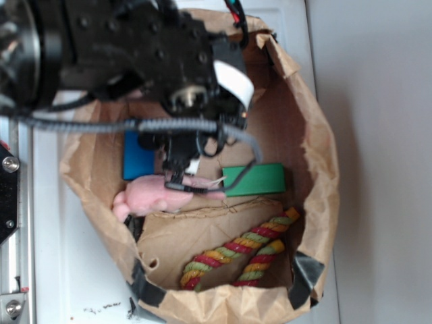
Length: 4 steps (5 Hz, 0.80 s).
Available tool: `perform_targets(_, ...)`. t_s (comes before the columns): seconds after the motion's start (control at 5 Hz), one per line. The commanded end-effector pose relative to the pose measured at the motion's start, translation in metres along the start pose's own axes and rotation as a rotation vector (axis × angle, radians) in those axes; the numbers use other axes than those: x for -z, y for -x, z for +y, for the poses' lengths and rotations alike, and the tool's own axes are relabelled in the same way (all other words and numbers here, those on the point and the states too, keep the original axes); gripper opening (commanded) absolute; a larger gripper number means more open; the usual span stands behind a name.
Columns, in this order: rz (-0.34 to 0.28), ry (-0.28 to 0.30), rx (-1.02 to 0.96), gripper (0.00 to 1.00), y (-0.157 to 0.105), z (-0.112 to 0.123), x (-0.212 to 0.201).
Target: Grab the green animal.
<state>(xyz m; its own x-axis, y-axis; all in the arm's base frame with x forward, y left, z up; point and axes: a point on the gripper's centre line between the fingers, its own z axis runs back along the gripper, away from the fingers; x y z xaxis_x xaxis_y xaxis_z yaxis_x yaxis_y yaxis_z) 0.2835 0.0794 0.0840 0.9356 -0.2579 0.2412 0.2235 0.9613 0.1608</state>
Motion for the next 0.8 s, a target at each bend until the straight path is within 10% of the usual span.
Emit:
perform_targets(0.0,-0.022,-0.012,-0.012,1.00,0.001,0.026,-0.009)
perform_targets(0.6,-0.004,-0.085,-0.035,1.00,-0.005,0.046,0.006)
